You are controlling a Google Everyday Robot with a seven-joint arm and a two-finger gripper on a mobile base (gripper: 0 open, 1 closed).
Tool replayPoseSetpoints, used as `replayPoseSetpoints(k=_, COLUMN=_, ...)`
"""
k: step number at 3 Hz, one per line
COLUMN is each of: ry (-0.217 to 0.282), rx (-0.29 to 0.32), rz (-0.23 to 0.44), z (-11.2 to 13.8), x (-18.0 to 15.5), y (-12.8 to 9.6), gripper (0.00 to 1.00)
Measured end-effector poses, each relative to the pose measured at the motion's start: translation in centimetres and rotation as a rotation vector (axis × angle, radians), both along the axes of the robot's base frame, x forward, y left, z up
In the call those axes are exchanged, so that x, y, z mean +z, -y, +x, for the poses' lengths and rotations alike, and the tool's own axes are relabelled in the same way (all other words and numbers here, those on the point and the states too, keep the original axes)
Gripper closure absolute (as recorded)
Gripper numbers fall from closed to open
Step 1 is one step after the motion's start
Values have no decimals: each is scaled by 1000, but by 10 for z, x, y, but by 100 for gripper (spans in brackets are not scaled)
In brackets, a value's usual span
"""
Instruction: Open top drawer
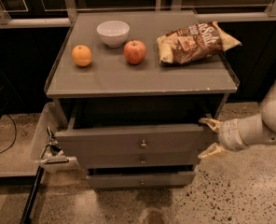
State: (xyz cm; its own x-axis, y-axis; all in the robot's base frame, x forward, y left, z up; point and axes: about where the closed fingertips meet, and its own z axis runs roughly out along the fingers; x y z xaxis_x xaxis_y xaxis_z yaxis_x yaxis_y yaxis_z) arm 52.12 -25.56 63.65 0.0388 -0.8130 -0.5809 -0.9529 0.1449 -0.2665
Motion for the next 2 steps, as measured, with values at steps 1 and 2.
replayPoseSetpoints(k=1, ry=-3, rx=-2, rz=9, z=-10, x=1, y=2, gripper=61)
replayPoseSetpoints(k=2, ry=-3, rx=-2, rz=9, z=-10, x=8, y=2, gripper=84)
